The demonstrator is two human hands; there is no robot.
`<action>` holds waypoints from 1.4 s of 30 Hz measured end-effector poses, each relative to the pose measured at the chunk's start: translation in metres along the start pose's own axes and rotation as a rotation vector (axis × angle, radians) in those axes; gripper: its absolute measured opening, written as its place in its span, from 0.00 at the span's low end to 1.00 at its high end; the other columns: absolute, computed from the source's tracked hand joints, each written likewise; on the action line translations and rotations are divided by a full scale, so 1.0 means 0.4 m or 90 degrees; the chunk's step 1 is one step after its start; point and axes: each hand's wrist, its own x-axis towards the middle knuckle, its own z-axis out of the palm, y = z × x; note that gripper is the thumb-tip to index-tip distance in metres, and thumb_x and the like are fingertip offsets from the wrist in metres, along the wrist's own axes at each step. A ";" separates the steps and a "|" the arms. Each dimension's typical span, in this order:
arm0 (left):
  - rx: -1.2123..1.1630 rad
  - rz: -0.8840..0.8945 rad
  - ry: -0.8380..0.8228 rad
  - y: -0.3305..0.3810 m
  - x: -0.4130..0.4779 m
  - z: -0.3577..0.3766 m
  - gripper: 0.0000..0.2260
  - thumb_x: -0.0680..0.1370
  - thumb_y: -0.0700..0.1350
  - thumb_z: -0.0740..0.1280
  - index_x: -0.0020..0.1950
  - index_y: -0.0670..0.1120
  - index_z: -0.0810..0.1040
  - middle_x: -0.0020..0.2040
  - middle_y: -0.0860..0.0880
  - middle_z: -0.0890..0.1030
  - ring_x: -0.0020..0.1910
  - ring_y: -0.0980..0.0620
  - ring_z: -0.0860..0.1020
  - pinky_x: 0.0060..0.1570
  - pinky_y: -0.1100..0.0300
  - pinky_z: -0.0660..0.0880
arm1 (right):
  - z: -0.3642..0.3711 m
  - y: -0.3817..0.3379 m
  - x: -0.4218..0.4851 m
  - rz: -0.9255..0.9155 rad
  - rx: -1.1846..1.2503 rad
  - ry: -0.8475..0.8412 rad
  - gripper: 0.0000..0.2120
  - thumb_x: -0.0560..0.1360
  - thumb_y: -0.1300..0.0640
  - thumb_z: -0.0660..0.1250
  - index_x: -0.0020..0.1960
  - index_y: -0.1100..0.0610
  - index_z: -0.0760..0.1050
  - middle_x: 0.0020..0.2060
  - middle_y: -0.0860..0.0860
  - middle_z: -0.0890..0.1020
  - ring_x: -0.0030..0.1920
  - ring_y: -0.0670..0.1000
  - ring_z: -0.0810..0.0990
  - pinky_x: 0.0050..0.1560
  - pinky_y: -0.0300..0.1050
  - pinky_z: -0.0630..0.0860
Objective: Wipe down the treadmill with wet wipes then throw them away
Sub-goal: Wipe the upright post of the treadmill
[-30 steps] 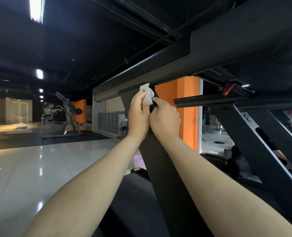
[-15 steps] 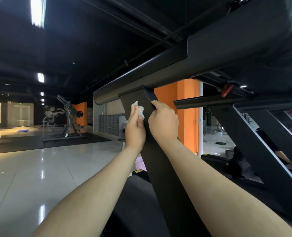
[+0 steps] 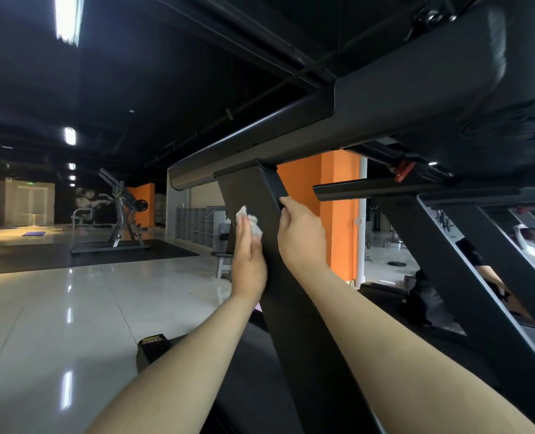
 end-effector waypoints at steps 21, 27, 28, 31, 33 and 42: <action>-0.064 -0.056 -0.023 -0.053 -0.064 -0.010 0.25 0.82 0.64 0.54 0.77 0.66 0.48 0.83 0.56 0.49 0.81 0.62 0.47 0.81 0.49 0.48 | -0.011 0.010 -0.090 0.019 -0.046 0.040 0.19 0.80 0.59 0.63 0.70 0.59 0.75 0.66 0.54 0.79 0.65 0.53 0.78 0.65 0.47 0.74; -0.023 -0.055 -0.018 -0.058 -0.111 0.013 0.24 0.87 0.45 0.54 0.78 0.63 0.49 0.83 0.57 0.45 0.80 0.63 0.42 0.81 0.53 0.45 | -0.020 0.001 -0.094 0.038 -0.047 0.044 0.18 0.79 0.59 0.63 0.69 0.57 0.76 0.67 0.53 0.79 0.65 0.52 0.78 0.65 0.45 0.72; -0.017 -0.018 -0.037 -0.043 -0.114 0.020 0.24 0.87 0.47 0.54 0.78 0.65 0.49 0.82 0.59 0.45 0.80 0.63 0.42 0.81 0.52 0.45 | -0.024 0.001 -0.096 0.044 -0.036 0.042 0.18 0.80 0.59 0.63 0.69 0.57 0.77 0.67 0.53 0.79 0.66 0.52 0.78 0.66 0.45 0.72; -0.011 0.100 -0.075 0.020 -0.121 0.051 0.25 0.85 0.49 0.56 0.80 0.63 0.51 0.83 0.58 0.48 0.82 0.58 0.45 0.81 0.49 0.47 | -0.041 0.004 -0.100 0.078 0.022 0.037 0.16 0.80 0.58 0.61 0.64 0.54 0.80 0.62 0.50 0.82 0.62 0.49 0.79 0.66 0.46 0.74; 0.086 0.178 -0.059 0.050 -0.128 0.068 0.28 0.83 0.43 0.59 0.81 0.54 0.52 0.83 0.54 0.51 0.82 0.54 0.50 0.80 0.47 0.53 | -0.054 0.007 -0.104 0.082 0.081 0.031 0.13 0.80 0.58 0.59 0.54 0.51 0.83 0.48 0.47 0.85 0.50 0.45 0.81 0.56 0.47 0.77; 0.011 -0.039 -0.117 -0.054 -0.265 0.013 0.24 0.87 0.46 0.54 0.79 0.64 0.49 0.83 0.59 0.44 0.79 0.64 0.41 0.81 0.50 0.45 | -0.100 0.060 -0.257 0.062 -0.056 -0.050 0.21 0.83 0.54 0.60 0.76 0.50 0.68 0.75 0.48 0.70 0.73 0.49 0.69 0.67 0.49 0.72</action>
